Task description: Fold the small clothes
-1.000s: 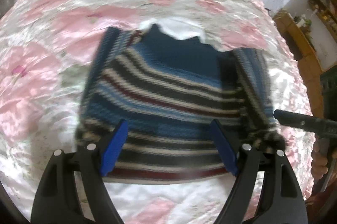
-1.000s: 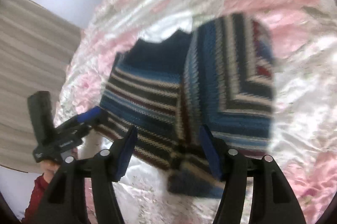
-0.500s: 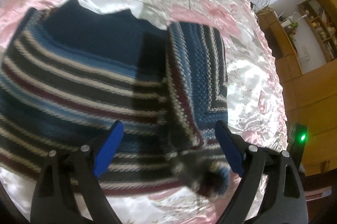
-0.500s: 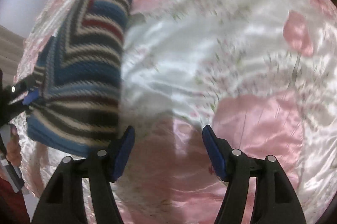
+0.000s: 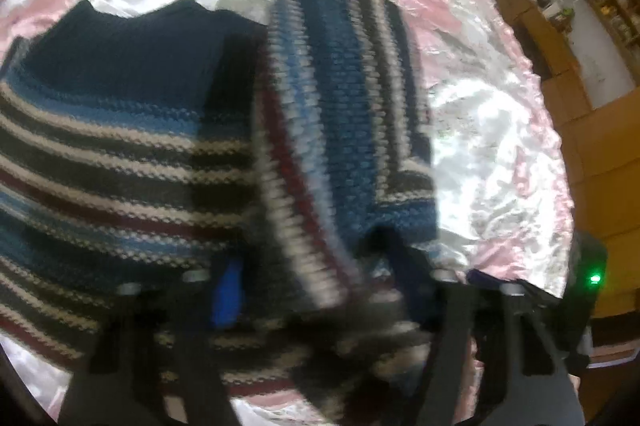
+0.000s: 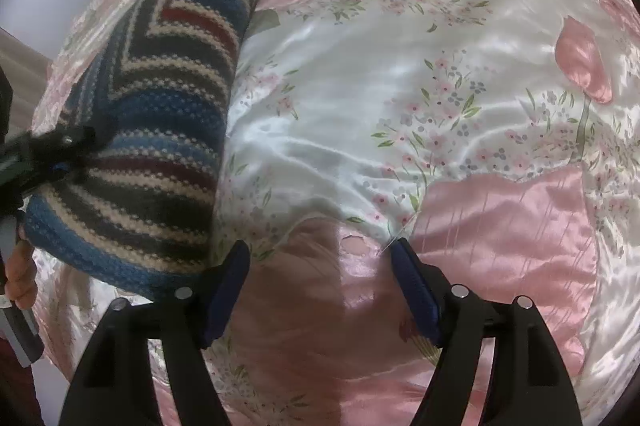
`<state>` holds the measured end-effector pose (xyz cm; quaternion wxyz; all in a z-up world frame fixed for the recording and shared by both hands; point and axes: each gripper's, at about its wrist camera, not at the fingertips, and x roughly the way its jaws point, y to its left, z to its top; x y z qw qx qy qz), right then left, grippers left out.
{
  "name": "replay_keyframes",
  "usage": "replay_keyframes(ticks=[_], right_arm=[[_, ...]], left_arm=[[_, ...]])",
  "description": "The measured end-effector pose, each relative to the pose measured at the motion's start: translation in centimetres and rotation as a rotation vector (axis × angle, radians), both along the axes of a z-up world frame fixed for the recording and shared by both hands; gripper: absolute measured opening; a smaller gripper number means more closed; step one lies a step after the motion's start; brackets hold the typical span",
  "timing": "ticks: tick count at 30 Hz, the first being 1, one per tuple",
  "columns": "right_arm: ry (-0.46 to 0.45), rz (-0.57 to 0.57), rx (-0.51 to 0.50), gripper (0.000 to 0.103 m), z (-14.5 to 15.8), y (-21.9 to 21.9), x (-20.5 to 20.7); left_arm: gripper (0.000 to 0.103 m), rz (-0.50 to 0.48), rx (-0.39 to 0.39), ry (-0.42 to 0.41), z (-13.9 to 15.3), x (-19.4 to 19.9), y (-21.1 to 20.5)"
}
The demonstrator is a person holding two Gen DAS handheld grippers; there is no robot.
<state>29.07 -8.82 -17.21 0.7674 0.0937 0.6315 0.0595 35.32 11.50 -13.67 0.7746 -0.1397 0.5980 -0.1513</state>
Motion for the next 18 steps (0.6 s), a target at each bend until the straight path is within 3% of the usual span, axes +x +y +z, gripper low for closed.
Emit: replay_keyframes(ticks=[2, 4, 12, 18], right_arm=[[-0.001, -0.003, 0.002, 0.075, 0.1, -0.1, -0.3], [0.000, -0.002, 0.003, 0.075, 0.2, -0.7, -0.5], [-0.001, -0.014, 0.015, 0.076, 0.3, -1.7, -0.5], [-0.003, -0.030, 0.023, 0.076, 0.9, -1.9, -0.7]], left_arm=[[0.032, 0.022, -0.032, -0.007, 0.5, 0.0, 0.4], [0.030, 0.026, -0.046, -0.036, 1.2, -0.3, 0.7], [0.028, 0.017, -0.065, -0.138, 3.9, -1.2, 2.2], [0.028, 0.037, -0.067, -0.178, 6.4, -1.3, 5.9]])
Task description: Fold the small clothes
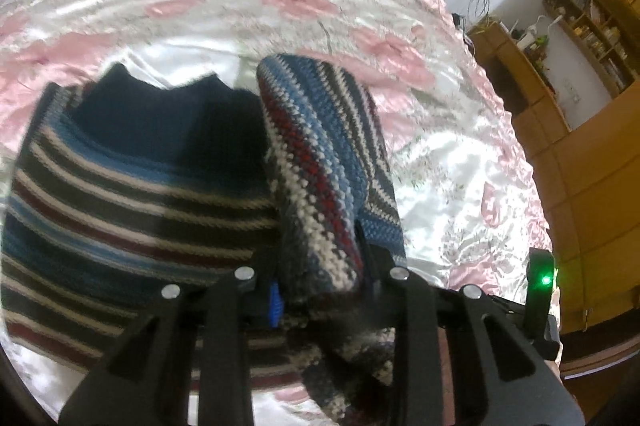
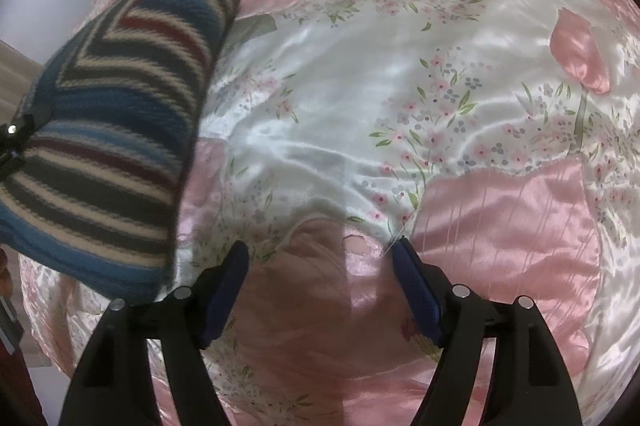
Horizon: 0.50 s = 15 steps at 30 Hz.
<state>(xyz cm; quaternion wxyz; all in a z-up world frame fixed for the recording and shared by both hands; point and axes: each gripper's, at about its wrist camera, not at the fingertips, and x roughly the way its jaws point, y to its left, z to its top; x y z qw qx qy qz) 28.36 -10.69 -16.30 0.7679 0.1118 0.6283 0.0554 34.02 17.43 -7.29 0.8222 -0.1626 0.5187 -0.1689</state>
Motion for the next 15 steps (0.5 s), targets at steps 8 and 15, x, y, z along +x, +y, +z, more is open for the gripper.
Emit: replay_keyframes(ticks=[8, 15], right_arm=[[-0.009, 0.030, 0.011, 0.076, 0.6, 1.6, 0.4], [-0.016, 0.081, 0.019, 0.075, 0.7, 4.1, 0.7]], left_arm=[[0.028, 0.041, 0.053, -0.028, 2.8, 0.1, 7.6], [0.028, 0.097, 0.124, -0.013, 3.4, 0.2, 13.8]])
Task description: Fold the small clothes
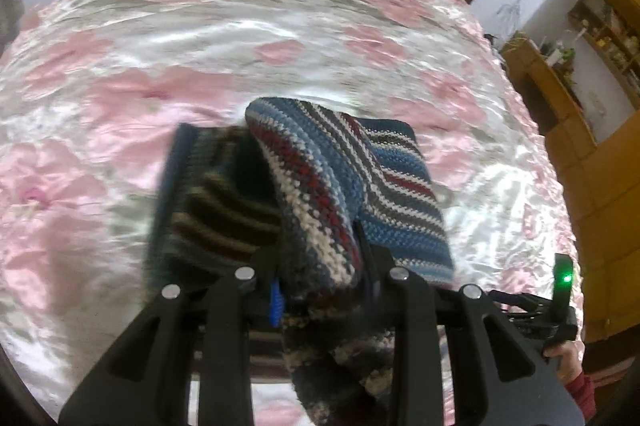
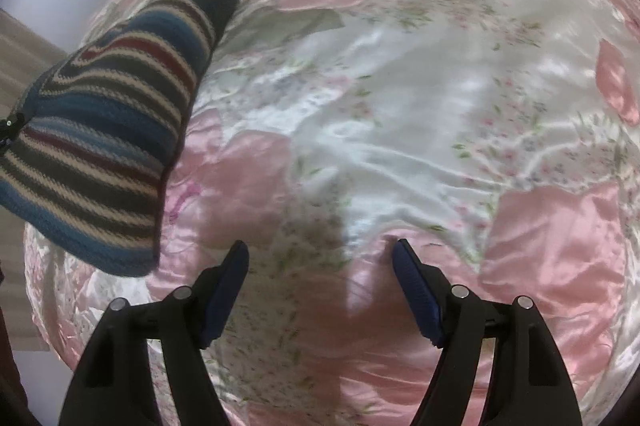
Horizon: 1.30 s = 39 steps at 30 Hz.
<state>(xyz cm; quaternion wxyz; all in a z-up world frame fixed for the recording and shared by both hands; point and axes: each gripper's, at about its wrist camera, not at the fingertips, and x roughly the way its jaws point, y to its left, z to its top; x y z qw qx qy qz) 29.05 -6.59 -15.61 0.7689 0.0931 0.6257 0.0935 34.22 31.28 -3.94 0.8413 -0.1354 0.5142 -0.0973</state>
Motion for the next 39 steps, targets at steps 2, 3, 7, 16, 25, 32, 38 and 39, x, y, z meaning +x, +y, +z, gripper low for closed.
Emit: replay_keyframes(ticks=[2, 3, 7, 16, 25, 32, 38, 39], right_arm=[[-0.002, 0.015, -0.003, 0.075, -0.1, 0.7, 0.1], [-0.002, 0.021, -0.004, 0.075, -0.1, 0.9, 0.1], [-0.002, 0.053, -0.003, 0.075, 0.1, 2.3, 0.0], [0.004, 0.109, -0.006, 0.075, 0.1, 5.3, -0.4], [0.003, 0.141, 0.040, 0.075, 1.5, 8.2, -1.0], [0.002, 0.144, 0.058, 0.075, 3.1, 10.3, -1.6], [0.013, 0.156, 0.056, 0.075, 3.3, 12.0, -1.8], [0.015, 0.153, 0.058, 0.075, 3.3, 12.1, -1.8]], left_arm=[[0.028, 0.028, 0.007, 0.006, -0.2, 0.0, 2.1], [0.028, 0.034, 0.009, 0.015, -0.5, 0.0, 2.9], [0.028, 0.047, 0.032, 0.041, -2.2, 0.2, 5.1], [0.030, 0.084, 0.024, 0.109, -8.8, -0.2, 6.5], [0.046, 0.092, 0.008, 0.079, -5.0, -3.7, 7.4], [0.048, 0.049, -0.034, 0.097, -4.1, -8.1, 7.2], [0.033, 0.017, 0.000, 0.096, -4.7, -8.2, 5.7], [0.025, 0.014, 0.024, 0.106, -5.0, -8.1, 5.6]])
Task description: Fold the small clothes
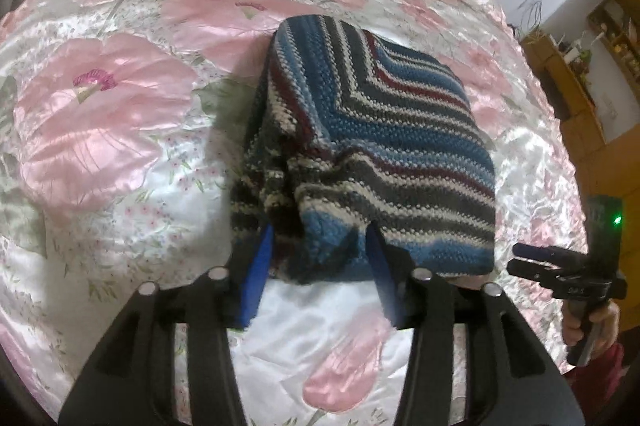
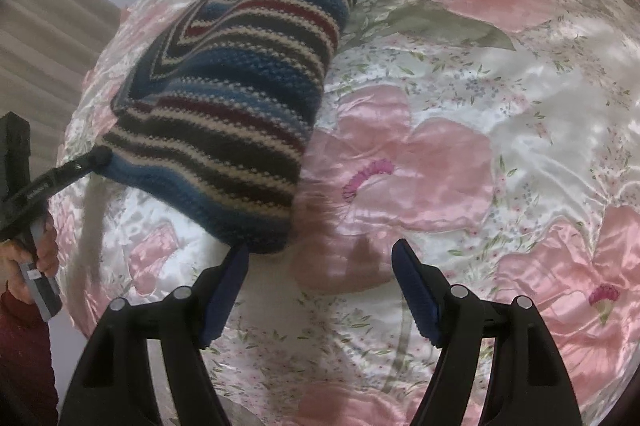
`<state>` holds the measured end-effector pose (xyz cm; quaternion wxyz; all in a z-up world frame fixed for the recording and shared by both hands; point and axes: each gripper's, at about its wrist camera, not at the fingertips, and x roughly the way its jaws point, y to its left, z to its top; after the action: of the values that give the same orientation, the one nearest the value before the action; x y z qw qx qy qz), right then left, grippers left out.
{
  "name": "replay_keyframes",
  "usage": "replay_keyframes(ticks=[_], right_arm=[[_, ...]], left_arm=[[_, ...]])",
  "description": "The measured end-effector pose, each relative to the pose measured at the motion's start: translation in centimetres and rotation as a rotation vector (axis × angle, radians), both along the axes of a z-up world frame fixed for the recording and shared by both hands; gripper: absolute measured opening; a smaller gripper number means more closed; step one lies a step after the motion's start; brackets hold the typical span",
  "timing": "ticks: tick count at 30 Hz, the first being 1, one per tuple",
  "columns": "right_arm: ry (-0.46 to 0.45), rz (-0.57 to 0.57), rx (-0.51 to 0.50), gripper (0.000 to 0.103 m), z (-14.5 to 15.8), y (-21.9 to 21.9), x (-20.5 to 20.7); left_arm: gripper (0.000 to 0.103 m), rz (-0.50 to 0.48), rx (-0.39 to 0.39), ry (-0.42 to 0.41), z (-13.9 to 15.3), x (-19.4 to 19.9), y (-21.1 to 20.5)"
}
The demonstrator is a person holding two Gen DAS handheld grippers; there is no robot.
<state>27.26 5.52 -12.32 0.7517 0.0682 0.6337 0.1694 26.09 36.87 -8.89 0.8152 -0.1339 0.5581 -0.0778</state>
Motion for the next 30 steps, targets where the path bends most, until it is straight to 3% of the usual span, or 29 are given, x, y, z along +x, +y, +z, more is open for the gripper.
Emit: replay_keyframes(ticks=[2, 4, 9, 16, 21, 23, 25, 30], right_arm=[[0.004, -0.005, 0.001, 0.075, 0.0, 0.2, 0.0], [0.003, -0.005, 0.004, 0.075, 0.2, 0.3, -0.1], [0.040, -0.040, 0.082, 0.075, -0.2, 0.4, 0.5], [0.104, -0.064, 0.168, 0.074, -2.4, 2.4, 2.2], [0.155, -0.078, 0.228, 0.051, -4.5, 3.4, 2.7], [0.172, -0.093, 0.261, 0.030, -4.9, 3.2, 2.5], [0.156, -0.083, 0.286, 0.024, -4.0, 3.1, 2.1], [0.138, -0.108, 0.274, 0.023, -2.6, 2.6, 1.1]], left_arm=[[0.014, 0.003, -0.008, 0.002, -0.2, -0.1, 0.4], [0.012, 0.020, -0.008, 0.000, -0.5, -0.3, 1.4], [0.012, 0.058, -0.043, 0.017, -1.9, -0.7, 3.2], [0.014, 0.035, -0.016, 0.018, -2.6, -0.2, 2.8], [0.017, 0.049, -0.042, 0.035, -3.2, 0.0, 3.3], [0.017, 0.047, -0.044, 0.036, -3.1, -0.1, 3.2], [0.017, 0.043, -0.047, 0.033, -2.9, -0.2, 3.1], [0.018, 0.018, -0.036, 0.027, -3.0, -0.7, 2.6]])
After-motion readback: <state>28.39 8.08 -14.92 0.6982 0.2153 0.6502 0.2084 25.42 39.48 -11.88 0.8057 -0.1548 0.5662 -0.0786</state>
